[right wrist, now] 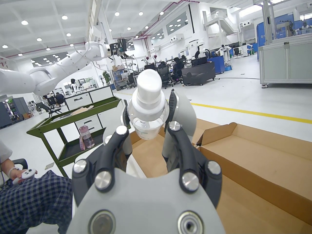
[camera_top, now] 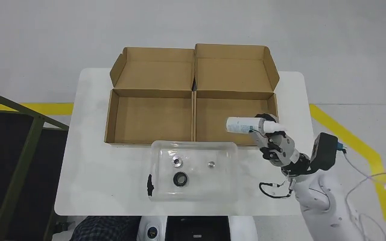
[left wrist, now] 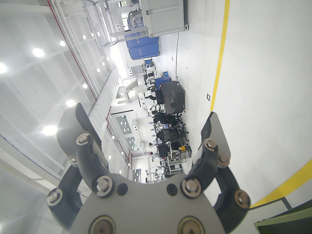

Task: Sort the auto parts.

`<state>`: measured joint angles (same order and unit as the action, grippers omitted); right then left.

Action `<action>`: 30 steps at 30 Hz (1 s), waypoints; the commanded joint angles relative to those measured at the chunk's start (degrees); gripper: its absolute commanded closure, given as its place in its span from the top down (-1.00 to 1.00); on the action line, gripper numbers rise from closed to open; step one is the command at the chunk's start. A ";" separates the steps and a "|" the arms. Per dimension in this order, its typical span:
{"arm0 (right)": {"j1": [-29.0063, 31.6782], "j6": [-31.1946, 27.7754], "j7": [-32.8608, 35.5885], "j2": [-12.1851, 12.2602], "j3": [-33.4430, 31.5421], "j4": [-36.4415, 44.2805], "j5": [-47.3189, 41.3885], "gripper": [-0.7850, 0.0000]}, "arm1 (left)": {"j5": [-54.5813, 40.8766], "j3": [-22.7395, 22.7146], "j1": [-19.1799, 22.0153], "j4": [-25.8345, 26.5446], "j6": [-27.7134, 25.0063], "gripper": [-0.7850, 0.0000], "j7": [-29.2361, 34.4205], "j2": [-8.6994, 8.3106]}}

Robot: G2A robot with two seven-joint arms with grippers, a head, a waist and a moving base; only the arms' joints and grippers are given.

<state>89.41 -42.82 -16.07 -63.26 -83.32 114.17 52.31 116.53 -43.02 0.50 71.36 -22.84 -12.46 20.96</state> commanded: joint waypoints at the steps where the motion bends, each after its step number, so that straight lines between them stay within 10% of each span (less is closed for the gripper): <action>1: -0.30 1.67 0.70 -0.10 0.48 0.31 1.73 -1.00 | 0.00 0.00 0.00 0.00 0.00 1.00 0.00 0.00; 30: -21.00 25.49 22.67 -3.63 18.72 -17.00 21.89 -1.00 | 0.00 0.00 0.00 0.00 0.00 1.00 0.00 0.00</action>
<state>68.89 -17.60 5.85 -66.79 -65.04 97.79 73.91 116.53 -43.02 0.50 71.36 -22.84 -12.46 20.96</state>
